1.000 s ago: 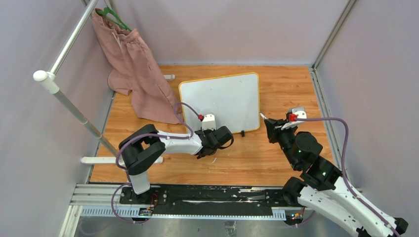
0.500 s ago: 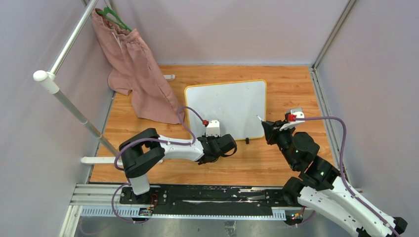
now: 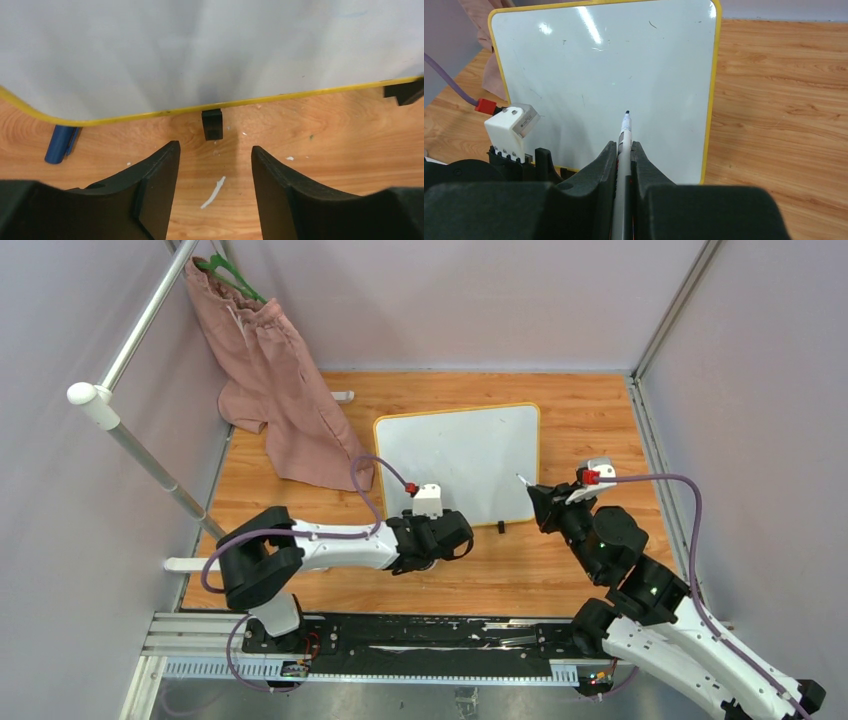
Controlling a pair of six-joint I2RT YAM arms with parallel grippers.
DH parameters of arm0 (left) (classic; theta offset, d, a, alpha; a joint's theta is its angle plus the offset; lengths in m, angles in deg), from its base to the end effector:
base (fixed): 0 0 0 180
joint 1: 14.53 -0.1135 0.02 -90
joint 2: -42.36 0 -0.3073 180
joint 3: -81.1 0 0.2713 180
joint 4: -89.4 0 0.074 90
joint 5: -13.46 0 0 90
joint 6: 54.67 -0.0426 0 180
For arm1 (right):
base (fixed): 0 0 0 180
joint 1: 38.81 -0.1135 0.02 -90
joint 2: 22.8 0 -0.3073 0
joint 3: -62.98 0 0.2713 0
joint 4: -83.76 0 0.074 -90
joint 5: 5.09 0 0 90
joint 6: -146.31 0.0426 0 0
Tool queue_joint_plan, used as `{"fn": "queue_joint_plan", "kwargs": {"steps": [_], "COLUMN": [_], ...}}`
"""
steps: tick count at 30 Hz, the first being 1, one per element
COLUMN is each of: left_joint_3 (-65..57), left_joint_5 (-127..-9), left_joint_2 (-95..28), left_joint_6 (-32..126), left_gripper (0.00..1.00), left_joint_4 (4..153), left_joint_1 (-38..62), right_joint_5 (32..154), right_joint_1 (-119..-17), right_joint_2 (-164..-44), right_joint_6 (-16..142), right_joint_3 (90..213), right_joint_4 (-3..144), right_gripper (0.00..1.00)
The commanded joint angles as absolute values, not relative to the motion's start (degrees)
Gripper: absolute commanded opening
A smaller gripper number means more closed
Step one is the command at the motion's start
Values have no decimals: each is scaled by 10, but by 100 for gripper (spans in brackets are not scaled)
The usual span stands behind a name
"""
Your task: Write a sentence on the whiteboard
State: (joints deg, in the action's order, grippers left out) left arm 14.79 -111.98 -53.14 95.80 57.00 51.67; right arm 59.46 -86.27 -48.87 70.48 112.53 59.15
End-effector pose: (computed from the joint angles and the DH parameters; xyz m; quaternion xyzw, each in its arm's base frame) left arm 0.1590 -0.2993 0.1915 -0.0284 0.9260 -0.0765 0.3686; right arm 0.0846 0.0652 0.3544 -0.0518 0.7115 0.2148 0.6671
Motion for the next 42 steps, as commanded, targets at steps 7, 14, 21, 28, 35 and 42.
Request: {"fn": "queue_joint_plan", "kwargs": {"steps": [7, 14, 21, 28, 35, 42], "left_joint_3": [190, 215, 247, 328, 410, 418], "left_joint_5": [-1139, -1020, -749, -470, -543, -483], "left_joint_2": [-334, -142, -50, -137, -173, -251], "left_joint_6": [840, 682, 650, 760, 754, 749], "left_gripper": [81, 90, 90, 92, 100, 100], "left_joint_4": [527, 570, 613, 903, 1156, 1222], "left_joint_1": [512, 361, 121, -27, -27, -34], "right_joint_5": [645, 696, 732, 767, 795, 823], "right_joint_1": [-857, -857, -857, -857, -857, -857], "right_joint_2": [-514, -554, -565, -582, -587, -637], "right_joint_6": [662, 667, 655, 659, 662, 671], "right_joint_3": [1190, 1206, 1205, 1189, 1158, 1187], "right_joint_4": [576, 590, 610, 658, 734, 736], "right_gripper": [0, 0, 0, 0, 0, 0]}}
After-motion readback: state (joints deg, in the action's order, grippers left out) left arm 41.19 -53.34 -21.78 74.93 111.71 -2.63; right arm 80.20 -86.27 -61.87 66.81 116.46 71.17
